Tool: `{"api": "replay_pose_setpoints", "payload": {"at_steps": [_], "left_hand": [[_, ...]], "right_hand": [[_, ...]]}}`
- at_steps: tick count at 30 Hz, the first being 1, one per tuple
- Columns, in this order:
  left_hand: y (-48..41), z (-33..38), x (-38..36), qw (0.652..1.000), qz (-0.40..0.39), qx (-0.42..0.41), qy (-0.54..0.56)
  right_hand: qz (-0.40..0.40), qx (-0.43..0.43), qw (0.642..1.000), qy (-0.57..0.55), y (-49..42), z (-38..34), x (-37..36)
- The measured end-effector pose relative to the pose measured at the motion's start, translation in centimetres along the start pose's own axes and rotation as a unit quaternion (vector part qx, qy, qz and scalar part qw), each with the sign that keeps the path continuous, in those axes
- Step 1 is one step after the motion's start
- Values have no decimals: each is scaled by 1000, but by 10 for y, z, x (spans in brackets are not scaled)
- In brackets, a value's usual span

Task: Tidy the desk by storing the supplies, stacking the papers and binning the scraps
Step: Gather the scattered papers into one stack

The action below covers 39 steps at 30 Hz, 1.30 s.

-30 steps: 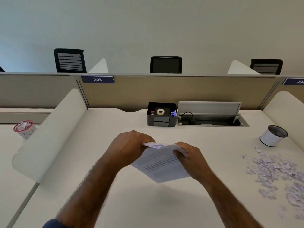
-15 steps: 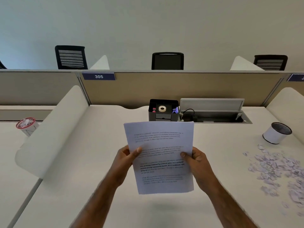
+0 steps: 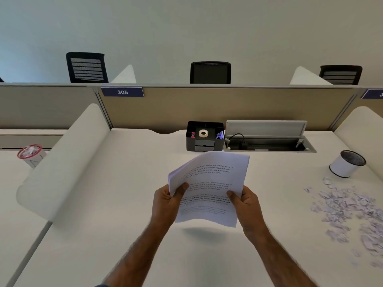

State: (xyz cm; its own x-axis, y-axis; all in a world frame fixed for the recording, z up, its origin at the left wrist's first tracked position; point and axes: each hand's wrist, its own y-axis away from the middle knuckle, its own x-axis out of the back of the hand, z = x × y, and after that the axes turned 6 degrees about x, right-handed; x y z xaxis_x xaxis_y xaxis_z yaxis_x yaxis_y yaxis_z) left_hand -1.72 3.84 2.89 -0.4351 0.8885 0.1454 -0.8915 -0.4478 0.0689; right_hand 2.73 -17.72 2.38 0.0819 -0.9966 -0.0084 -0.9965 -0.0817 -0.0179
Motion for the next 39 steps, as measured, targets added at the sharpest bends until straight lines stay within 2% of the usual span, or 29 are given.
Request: {"api": "replay_pose_setpoints", "payload": {"at_steps": [3, 11, 17, 30, 39], "left_hand": [[1, -6, -3, 1000, -12, 8, 12], [6, -28, 2, 989, -109, 86, 49], [5, -30, 2, 992, -102, 65, 43], [8, -51, -6, 990, -101, 80, 62], [6, -61, 0, 990, -48, 136, 3]], "right_hand": [[2, 5, 1000, 11, -1, 0, -1], [-4, 14, 998, 66, 9, 15, -2], [11, 14, 998, 67, 6, 16, -4], [0, 1, 995, 100, 7, 30, -7], [-32, -29, 989, 140, 6, 48, -13]]}}
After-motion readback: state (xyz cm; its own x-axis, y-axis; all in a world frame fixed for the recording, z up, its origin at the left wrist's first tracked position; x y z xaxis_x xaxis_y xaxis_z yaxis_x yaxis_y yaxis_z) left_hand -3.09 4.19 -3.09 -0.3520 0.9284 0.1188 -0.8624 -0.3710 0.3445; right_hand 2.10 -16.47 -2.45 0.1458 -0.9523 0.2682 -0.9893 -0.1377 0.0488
